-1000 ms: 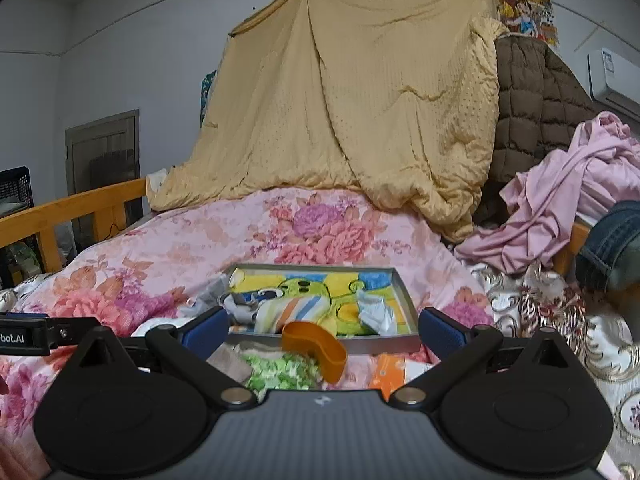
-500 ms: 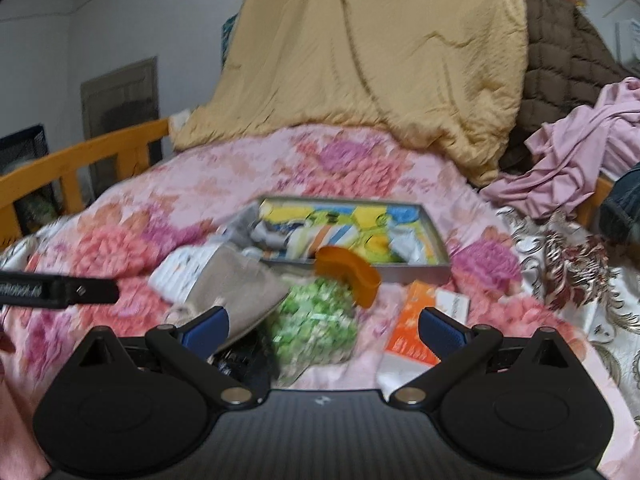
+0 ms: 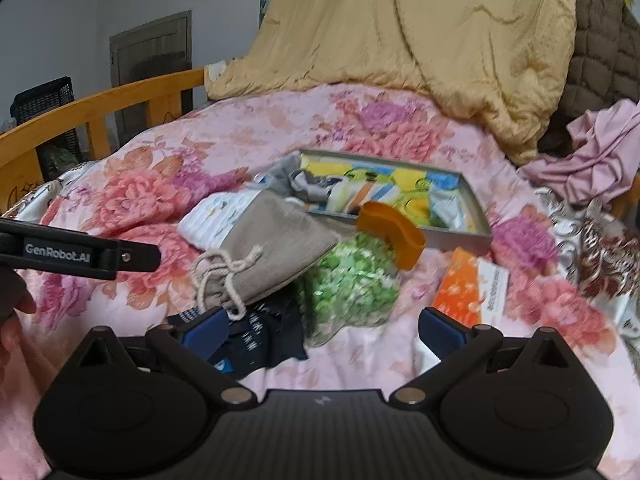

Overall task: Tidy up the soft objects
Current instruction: 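Move both tools toward the navy printed sock beside the drawstring bag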

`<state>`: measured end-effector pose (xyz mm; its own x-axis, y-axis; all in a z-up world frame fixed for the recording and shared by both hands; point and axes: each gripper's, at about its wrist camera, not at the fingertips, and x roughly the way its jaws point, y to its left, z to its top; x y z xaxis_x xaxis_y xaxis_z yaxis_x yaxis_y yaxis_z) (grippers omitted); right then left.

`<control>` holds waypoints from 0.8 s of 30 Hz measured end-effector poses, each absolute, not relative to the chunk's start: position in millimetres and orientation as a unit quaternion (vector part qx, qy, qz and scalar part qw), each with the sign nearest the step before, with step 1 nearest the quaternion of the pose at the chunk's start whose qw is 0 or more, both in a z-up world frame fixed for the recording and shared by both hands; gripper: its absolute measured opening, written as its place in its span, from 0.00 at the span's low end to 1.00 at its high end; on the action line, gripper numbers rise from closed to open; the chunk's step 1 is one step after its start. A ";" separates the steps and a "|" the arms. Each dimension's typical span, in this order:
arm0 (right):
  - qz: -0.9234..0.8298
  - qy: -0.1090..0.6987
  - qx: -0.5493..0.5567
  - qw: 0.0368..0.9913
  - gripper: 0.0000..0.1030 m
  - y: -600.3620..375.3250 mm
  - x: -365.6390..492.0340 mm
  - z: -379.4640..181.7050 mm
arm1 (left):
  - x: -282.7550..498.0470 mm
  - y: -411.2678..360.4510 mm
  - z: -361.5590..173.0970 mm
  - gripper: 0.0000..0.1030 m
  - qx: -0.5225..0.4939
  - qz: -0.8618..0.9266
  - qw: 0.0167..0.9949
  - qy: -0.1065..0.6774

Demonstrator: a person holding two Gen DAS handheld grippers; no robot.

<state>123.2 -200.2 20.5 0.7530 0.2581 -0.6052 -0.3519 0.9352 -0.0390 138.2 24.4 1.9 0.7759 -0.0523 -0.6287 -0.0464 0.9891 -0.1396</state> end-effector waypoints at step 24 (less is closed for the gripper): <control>0.220 0.374 -0.131 0.891 1.00 -163.7 127.3 -9.0 | 152.1 16.8 -10.3 0.99 -0.040 0.024 0.925 0.378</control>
<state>127.3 -163.7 -9.0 0.6238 0.2941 -0.7241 -0.4905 0.8687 -0.0696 152.1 16.8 -10.3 0.7135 0.0142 -0.7005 -0.0744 0.9957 -0.0556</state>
